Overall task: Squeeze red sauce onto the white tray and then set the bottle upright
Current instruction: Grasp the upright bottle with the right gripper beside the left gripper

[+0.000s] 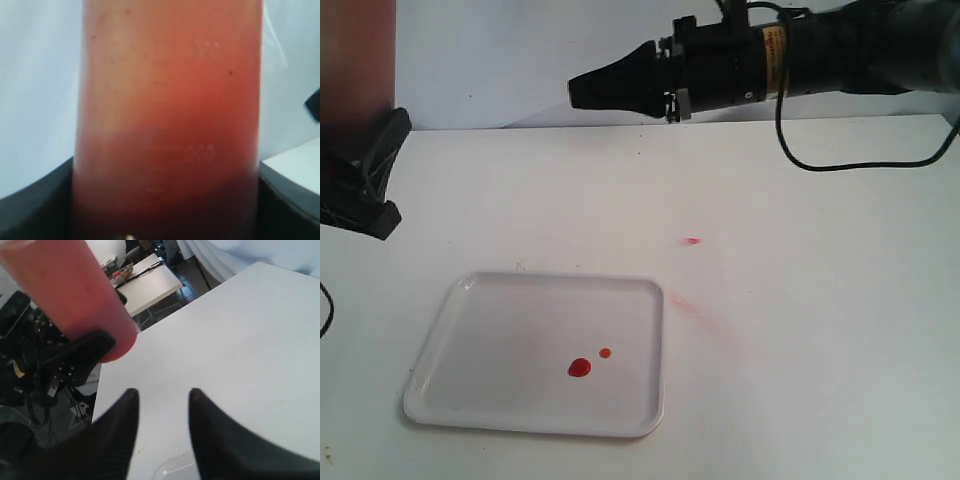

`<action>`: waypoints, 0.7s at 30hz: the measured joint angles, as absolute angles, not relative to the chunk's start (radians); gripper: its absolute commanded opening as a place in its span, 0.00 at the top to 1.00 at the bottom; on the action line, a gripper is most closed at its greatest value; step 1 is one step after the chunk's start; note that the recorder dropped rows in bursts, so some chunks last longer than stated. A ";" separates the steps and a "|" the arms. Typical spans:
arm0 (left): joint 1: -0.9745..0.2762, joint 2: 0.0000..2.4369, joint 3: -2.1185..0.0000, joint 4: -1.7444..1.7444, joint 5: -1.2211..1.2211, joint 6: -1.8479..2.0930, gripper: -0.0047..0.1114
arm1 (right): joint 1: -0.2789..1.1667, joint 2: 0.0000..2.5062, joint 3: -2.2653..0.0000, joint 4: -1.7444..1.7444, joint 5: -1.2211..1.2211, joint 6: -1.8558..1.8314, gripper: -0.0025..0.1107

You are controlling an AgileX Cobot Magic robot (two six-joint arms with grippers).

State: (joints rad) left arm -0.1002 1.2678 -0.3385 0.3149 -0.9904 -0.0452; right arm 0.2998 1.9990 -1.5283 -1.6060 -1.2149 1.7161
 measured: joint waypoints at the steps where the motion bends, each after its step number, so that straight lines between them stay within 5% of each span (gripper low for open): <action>1: -0.100 1.280 -0.338 0.324 -1.023 -0.070 0.96 | 0.312 1.999 -1.528 -1.606 -1.215 1.680 0.24; 4: -0.100 1.341 -0.338 0.357 -1.093 -0.146 0.96 | 0.349 1.999 -1.528 -1.620 -1.215 1.575 0.05; 21: -0.100 1.661 -0.392 0.685 -1.160 -0.273 0.96 | 0.402 1.999 -1.528 -1.688 -1.156 1.408 0.14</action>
State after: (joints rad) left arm -0.1002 1.6611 -0.3922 0.6854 -1.1603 -0.2732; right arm 0.4020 1.9990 -1.5283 -1.6876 -1.1561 1.4077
